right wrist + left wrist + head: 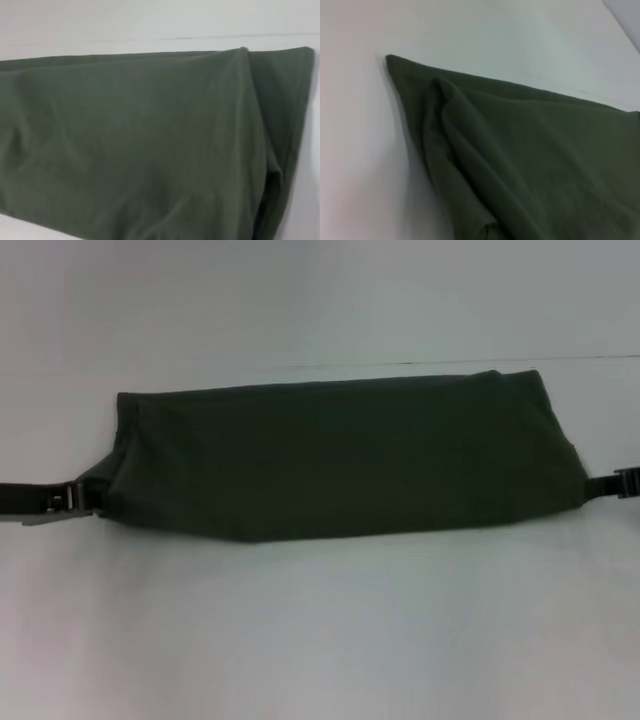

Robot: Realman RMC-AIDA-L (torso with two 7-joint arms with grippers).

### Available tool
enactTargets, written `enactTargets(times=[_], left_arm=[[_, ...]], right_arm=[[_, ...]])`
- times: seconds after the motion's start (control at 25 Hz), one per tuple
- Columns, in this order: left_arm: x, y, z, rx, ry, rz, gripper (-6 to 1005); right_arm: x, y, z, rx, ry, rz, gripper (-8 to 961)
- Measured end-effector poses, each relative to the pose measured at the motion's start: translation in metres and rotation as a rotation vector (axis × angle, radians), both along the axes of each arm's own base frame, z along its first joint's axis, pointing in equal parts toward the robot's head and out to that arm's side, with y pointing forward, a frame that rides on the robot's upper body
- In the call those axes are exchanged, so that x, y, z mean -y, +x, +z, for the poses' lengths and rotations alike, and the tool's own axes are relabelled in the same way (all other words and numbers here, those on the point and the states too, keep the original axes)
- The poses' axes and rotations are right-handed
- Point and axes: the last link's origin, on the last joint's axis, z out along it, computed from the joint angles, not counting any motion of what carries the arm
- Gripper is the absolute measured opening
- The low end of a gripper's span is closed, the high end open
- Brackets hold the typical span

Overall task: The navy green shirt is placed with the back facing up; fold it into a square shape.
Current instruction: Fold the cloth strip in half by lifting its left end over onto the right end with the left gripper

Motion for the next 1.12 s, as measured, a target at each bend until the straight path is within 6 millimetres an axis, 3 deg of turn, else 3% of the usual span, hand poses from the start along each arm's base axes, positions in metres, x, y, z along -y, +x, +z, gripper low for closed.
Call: enactTargets(times=[0.72,1.12], left_arm=[[0.026,0.012,0.012,0.026,-0.223,-0.024,126],[0.024,0.013,0.012,0.032,-0.216,-0.018,141]], right_arm=[[0.075,0.028,0.018,-0.211,-0.028,-0.07,5],[0.072,0.027,0.021,-0.24,-0.007,-0.084,28]])
